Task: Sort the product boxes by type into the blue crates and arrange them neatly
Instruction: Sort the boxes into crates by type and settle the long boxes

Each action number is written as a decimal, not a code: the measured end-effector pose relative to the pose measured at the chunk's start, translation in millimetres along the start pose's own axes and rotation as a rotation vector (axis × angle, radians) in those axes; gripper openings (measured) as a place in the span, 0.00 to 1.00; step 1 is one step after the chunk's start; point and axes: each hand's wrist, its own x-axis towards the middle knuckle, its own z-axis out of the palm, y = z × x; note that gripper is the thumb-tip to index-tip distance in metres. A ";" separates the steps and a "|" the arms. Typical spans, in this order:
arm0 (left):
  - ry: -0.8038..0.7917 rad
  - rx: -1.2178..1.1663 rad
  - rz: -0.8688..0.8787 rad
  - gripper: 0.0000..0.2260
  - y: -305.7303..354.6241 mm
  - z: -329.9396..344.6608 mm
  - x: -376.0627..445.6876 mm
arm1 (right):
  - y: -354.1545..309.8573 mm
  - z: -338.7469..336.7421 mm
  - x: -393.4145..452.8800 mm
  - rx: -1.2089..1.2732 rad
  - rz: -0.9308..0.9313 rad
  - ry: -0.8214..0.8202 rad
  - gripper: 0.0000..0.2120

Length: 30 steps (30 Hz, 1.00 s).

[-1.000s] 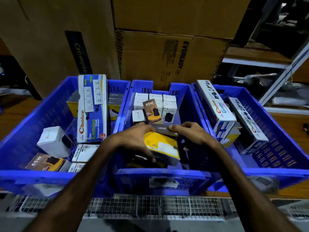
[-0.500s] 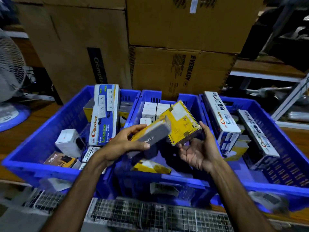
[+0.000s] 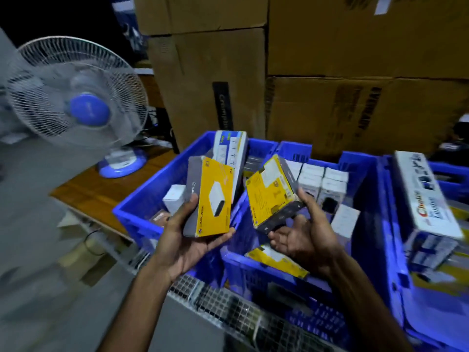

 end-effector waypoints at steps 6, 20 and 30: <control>0.208 0.187 0.066 0.21 40.6 -25.2 3.9 | 3.9 43.8 29.4 -0.184 0.008 0.034 0.32; 0.390 0.396 -0.072 0.10 108.1 -97.6 116.0 | 2.7 125.2 144.9 -0.471 -0.016 0.181 0.32; 0.414 0.815 -0.051 0.53 101.3 -183.2 238.3 | 33.6 161.9 239.2 -0.421 0.042 0.261 0.24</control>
